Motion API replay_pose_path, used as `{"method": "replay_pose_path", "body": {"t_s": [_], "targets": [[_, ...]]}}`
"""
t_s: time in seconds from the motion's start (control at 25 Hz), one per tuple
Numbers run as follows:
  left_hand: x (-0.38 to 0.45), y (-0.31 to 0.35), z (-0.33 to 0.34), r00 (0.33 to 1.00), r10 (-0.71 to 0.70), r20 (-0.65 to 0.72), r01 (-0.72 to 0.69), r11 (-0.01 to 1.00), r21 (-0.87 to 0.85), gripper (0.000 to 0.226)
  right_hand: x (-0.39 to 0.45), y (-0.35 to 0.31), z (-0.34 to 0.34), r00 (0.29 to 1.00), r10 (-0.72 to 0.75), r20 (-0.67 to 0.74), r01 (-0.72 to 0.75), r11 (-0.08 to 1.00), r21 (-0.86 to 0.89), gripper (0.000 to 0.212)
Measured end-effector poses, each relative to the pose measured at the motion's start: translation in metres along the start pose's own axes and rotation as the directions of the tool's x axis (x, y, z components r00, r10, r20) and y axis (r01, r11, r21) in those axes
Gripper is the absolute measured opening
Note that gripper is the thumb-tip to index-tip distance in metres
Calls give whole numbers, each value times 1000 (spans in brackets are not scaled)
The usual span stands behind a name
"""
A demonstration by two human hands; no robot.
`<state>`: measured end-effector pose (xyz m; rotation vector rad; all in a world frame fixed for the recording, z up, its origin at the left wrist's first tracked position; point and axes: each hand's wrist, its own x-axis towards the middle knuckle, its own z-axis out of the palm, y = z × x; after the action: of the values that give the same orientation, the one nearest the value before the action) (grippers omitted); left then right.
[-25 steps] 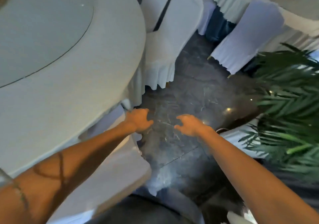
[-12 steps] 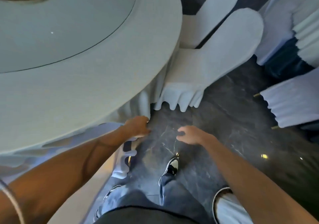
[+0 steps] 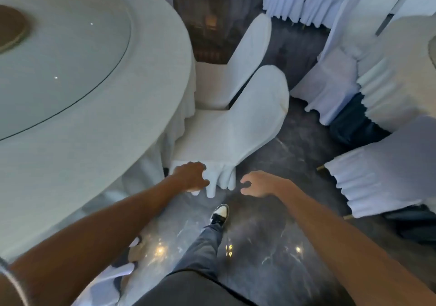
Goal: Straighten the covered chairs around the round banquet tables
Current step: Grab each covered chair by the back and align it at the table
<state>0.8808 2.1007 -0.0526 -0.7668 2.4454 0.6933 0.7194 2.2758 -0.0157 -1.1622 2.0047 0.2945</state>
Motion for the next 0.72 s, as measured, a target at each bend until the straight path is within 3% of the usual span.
{"method": "replay_pose_path", "body": {"t_s": [0.24,0.48,0.6,0.72], "targets": [[174,112,-68,998,10,-58,-12,1000,-24,63,75,155,-132,999,15,-42,-17,999,-39,46],[291,211,-165,988,-36,-151,30,999,-46,62,129,277,-263,990,-77,-119,73,997,-33,52],[345,249,-203,962,-128,-242,125,992,-28,62,168,331,-319,977,-141,-162,130,989,-76,52],[384,278,-227,922,-251,-293,226,967,-118,65,208,372,-364,949,-239,-207,202,962,-186,52]]}}
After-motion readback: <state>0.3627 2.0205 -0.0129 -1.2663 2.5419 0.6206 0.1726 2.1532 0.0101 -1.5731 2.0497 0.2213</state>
